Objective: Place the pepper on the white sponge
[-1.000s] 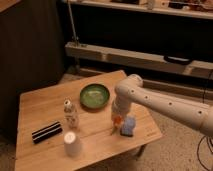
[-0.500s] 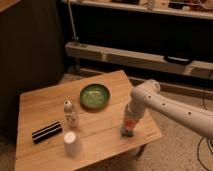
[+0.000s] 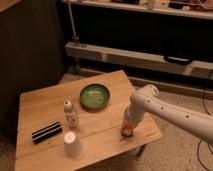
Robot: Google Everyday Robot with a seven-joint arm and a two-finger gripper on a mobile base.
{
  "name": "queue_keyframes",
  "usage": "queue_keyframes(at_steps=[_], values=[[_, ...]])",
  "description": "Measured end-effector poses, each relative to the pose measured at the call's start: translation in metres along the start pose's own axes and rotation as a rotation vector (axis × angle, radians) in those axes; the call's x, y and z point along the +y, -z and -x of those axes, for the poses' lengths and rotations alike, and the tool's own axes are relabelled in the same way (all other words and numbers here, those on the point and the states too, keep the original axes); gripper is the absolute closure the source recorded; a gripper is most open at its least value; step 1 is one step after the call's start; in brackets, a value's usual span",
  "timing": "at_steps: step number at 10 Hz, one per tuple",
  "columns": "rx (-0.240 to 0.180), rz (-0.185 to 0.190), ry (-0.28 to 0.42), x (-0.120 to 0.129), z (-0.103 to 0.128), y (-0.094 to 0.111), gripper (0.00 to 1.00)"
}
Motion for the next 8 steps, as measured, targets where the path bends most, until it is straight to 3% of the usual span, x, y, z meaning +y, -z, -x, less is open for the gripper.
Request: queue_keyframes(at_steps=[1, 2, 6, 8], values=[[-0.001, -0.001, 0.002, 0.0, 0.001, -0.002, 0.8], [-0.007, 0.003, 0.01, -0.001, 0.004, -0.006, 0.66], [-0.009, 0.027, 0.009, -0.002, 0.008, -0.012, 0.24], [-0.003, 0.043, 0.013, -0.004, 0.009, -0.012, 0.2]])
